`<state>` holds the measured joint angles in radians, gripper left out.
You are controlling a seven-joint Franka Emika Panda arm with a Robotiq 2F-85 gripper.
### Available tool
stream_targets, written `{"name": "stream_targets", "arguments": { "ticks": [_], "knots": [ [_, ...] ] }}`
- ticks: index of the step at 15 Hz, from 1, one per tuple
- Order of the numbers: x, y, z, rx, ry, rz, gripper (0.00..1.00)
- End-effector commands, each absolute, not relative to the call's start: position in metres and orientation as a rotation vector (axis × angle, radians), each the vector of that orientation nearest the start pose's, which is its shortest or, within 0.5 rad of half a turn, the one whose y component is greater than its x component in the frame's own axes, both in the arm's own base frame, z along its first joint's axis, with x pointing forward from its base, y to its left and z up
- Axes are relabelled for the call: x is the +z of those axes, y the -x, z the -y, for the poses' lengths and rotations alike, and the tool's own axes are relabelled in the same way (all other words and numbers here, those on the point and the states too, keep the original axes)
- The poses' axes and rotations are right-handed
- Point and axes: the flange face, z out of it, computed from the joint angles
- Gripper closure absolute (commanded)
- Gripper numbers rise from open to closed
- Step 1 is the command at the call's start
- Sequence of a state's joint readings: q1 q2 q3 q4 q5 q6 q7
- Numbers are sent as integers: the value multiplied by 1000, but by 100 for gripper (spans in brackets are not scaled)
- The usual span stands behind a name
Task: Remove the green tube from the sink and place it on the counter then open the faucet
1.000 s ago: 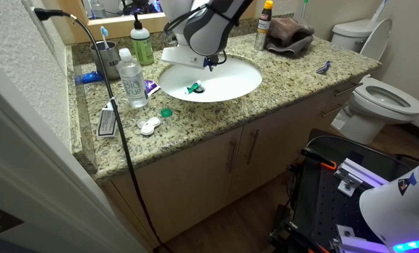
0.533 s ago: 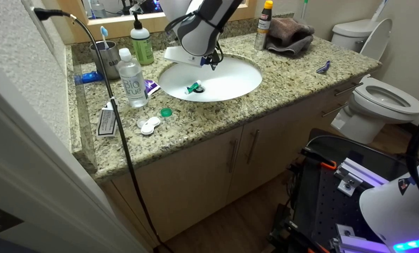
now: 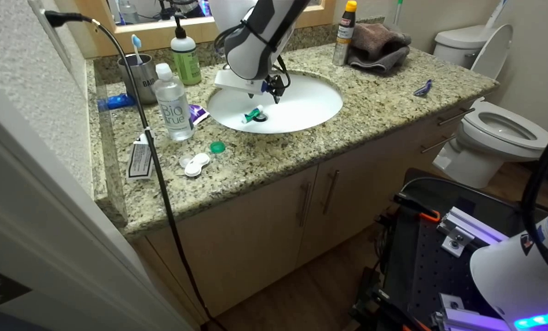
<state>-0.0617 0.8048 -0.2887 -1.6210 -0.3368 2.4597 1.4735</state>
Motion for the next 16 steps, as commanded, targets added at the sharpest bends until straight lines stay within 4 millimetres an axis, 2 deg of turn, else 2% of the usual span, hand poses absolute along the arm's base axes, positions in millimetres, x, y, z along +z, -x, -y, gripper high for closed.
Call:
{"name": "stream_targets", "arguments": {
  "ticks": [1,2,6,13,16],
  "knots": [
    [154,-675,219,-392,2588,-2259,0],
    [161,-666,218,-426,2567,-2285,0],
    [152,-672,216,-427,2579,-2272,0],
    [119,-703,213,-492,2475,-2350,0],
    [108,-711,223,-501,2431,-2398,0]
  ]
}}
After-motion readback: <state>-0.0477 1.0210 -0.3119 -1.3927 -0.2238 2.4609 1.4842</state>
